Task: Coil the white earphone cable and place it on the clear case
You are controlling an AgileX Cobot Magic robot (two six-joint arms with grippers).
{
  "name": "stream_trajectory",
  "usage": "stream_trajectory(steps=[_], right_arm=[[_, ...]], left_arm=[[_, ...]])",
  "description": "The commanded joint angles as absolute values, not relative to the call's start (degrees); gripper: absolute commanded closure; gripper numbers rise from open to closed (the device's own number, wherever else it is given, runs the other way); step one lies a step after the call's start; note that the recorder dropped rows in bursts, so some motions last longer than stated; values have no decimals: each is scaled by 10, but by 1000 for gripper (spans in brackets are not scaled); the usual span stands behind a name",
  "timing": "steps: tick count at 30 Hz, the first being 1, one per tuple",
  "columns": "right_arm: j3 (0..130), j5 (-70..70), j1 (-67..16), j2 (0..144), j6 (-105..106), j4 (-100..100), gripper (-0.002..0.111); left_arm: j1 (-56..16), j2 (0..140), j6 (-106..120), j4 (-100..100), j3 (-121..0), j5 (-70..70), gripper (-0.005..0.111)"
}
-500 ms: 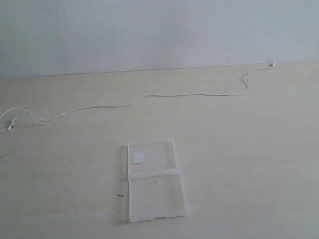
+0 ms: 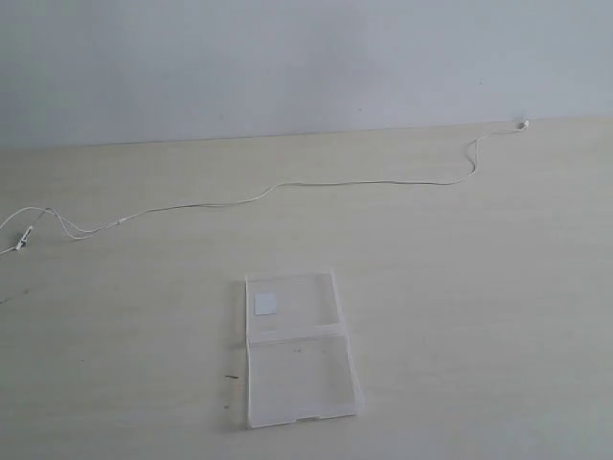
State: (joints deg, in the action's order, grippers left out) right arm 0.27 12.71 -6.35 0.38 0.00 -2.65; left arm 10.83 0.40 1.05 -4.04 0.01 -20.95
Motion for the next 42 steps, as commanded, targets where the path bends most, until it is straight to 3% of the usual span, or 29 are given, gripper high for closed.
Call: stream_trajectory(steps=[1, 6, 10, 15, 20, 36, 42], right_arm=[[0, 111, -60, 0, 0, -27, 108], [0, -53, -60, 0, 0, -29, 108], [95, -56, -60, 24, 0, -29, 108], [332, 144, -60, 273, 0, -20, 108], [434, 156, -60, 397, 0, -20, 108], [473, -56, -60, 557, 0, -76, 108], [541, 22, -79, 675, 30, -59, 108]], left_arm=[[106, 0, 13, -45, 0, -203, 107], [106, 0, 13, -45, 0, -203, 107], [106, 0, 13, -45, 0, -203, 107], [106, 0, 13, -45, 0, -203, 107], [106, 0, 13, -45, 0, -203, 107], [106, 0, 13, -45, 0, -203, 107], [106, 0, 13, -45, 0, -203, 107]])
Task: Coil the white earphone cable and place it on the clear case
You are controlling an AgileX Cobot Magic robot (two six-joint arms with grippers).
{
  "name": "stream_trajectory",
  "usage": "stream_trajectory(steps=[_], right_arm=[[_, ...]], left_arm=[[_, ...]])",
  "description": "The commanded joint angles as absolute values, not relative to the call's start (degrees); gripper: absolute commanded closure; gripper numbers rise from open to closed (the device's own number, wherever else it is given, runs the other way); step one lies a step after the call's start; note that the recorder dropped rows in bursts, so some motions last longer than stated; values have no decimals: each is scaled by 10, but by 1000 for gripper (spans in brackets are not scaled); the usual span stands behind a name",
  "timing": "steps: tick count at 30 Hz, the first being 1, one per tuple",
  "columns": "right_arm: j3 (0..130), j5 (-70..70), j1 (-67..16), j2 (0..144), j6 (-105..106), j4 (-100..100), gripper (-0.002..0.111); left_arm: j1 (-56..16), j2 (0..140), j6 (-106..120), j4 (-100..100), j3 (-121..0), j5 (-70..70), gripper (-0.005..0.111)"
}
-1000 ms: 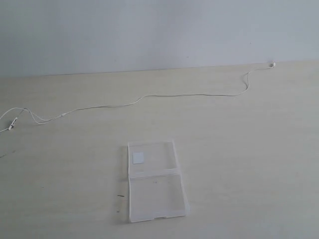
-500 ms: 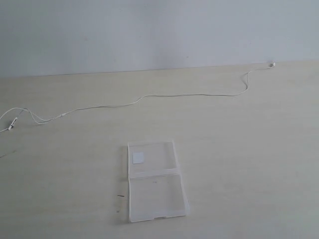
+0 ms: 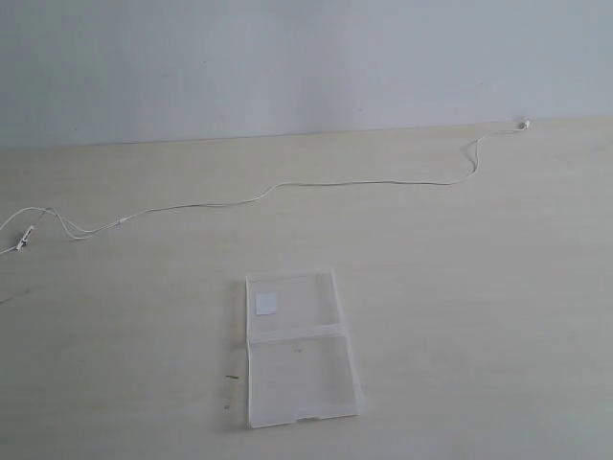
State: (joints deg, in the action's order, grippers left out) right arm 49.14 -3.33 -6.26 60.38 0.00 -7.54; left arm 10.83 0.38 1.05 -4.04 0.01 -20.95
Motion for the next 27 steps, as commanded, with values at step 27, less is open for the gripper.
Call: stream_trajectory(steps=[27], right_arm=[[1081, 466, -137, 1246, 778, -309, 108]], left_arm=[[106, 0, 13, -45, 0, -203, 107]])
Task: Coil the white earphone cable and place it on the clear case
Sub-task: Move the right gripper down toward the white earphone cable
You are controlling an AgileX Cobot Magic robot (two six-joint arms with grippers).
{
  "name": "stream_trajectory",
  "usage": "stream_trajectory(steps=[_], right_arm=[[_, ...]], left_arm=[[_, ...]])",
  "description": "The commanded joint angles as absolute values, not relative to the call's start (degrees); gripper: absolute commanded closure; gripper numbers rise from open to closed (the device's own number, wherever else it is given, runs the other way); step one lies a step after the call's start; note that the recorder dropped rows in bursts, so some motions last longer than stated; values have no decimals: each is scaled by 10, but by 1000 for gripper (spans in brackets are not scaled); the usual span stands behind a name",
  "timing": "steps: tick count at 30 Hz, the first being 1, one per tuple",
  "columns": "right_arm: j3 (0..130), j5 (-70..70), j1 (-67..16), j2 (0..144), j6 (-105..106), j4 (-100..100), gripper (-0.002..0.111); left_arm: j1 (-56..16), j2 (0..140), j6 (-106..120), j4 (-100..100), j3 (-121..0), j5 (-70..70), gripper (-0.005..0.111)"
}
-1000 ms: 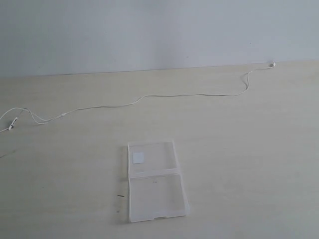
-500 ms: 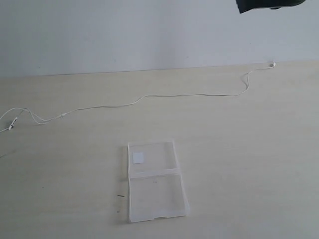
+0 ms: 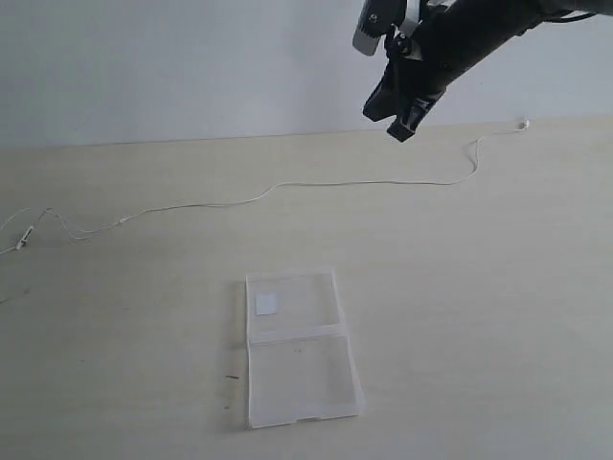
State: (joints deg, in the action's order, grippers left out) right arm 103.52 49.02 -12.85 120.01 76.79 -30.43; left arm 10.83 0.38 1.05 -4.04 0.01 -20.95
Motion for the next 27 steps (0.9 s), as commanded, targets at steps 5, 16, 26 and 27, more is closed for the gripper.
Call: stream_trajectory(steps=[5, 16, 26, 27], right_arm=[[1154, 467, -173, 1302, 762, -304, 108], [1291, 431, -203, 1405, 645, -219, 108], [1296, 495, -203, 1443, 749, -230, 108], [1296, 493, -203, 1447, 750, -230, 108]], left_arm=[[106, 0, 13, -45, 0, -203, 107], [106, 0, 13, -45, 0, -203, 107], [106, 0, 13, -45, 0, -203, 107], [106, 0, 13, -45, 0, -203, 107]])
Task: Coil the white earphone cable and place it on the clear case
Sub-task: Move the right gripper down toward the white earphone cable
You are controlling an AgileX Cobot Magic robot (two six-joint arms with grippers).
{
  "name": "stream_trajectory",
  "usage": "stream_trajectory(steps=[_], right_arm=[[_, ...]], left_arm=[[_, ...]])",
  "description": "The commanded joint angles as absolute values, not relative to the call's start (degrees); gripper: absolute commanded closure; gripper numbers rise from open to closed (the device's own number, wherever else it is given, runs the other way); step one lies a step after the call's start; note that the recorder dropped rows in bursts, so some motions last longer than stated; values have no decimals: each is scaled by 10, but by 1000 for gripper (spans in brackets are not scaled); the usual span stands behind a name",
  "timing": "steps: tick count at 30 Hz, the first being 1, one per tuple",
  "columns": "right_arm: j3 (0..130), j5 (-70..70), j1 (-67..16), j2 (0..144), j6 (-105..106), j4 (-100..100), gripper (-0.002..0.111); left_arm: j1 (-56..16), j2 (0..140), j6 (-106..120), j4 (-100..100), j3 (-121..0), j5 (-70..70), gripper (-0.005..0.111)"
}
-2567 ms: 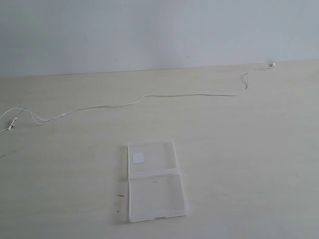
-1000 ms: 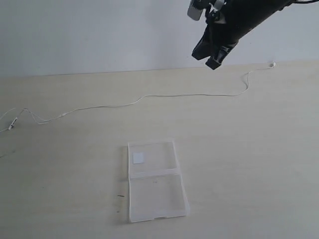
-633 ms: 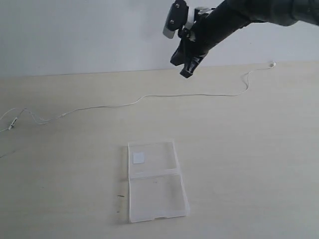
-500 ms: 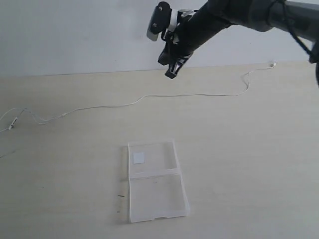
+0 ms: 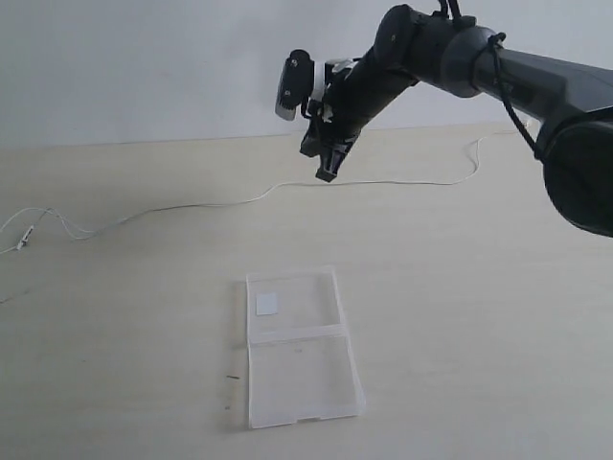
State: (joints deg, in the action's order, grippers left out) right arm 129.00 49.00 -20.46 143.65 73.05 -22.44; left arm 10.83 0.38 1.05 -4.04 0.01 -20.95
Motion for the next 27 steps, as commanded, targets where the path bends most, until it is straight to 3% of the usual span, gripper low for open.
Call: stream_trajectory(steps=[1, 5, 10, 16, 27], right_arm=[[1296, 484, -203, 1449, 750, -229, 108], [1296, 422, -203, 1458, 706, -228, 108], [1296, 478, -203, 1460, 727, -201, 108], [1296, 407, -203, 1460, 718, -196, 108], [1296, 403, -203, 1498, 689, -208, 108]], left_arm=[[106, 0, 13, -45, 0, -203, 107], [106, 0, 13, -45, 0, -203, 107], [106, 0, 13, -45, 0, -203, 107], [106, 0, 13, -45, 0, -203, 107], [106, 0, 13, -45, 0, -203, 107]])
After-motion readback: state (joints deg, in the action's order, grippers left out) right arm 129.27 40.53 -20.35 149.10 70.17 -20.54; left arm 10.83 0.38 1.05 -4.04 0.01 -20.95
